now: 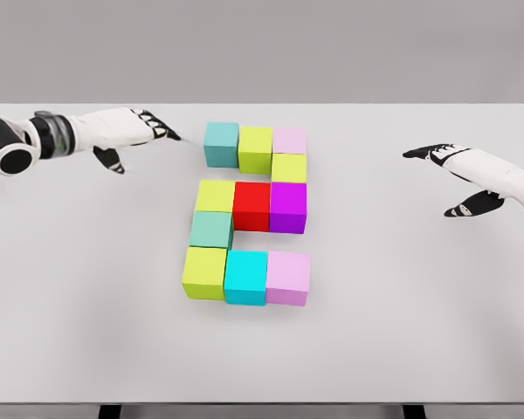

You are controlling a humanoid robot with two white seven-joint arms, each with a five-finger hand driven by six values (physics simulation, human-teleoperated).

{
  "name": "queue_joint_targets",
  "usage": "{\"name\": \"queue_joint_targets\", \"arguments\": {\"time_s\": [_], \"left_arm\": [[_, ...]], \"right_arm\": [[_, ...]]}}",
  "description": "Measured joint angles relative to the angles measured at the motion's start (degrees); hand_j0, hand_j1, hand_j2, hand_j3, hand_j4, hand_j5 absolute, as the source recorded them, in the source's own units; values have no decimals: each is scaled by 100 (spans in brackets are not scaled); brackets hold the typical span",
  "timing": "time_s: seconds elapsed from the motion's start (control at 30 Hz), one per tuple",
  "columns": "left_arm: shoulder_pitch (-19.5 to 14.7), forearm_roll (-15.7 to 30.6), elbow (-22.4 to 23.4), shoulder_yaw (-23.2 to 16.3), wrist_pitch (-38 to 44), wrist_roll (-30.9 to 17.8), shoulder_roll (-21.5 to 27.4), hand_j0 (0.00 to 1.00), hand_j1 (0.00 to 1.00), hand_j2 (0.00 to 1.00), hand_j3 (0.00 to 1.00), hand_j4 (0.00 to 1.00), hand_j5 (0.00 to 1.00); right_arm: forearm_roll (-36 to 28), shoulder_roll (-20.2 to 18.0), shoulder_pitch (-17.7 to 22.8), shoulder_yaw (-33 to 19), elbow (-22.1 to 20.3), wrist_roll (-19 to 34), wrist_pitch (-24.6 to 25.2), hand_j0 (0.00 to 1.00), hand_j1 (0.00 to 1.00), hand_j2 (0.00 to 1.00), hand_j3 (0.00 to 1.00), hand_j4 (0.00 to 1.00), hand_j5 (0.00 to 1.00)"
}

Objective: Assemble the squares on the desktop into the number 2

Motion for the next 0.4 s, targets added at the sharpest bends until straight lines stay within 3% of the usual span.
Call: {"name": "queue_joint_targets", "arguments": {"time_s": [0.17, 0.4], "left_arm": [[18, 708, -7, 67, 0, 9, 632, 100, 100, 100, 100, 100, 100], [185, 1289, 9, 127, -1, 10, 1436, 100, 100, 100, 100, 100, 100]], "right_arm": [[-3, -3, 9, 0, -6, 0, 0, 100, 100, 100, 100, 100, 100], [-4, -3, 9, 0, -5, 0, 0, 100, 100, 100, 100, 100, 100]]}}
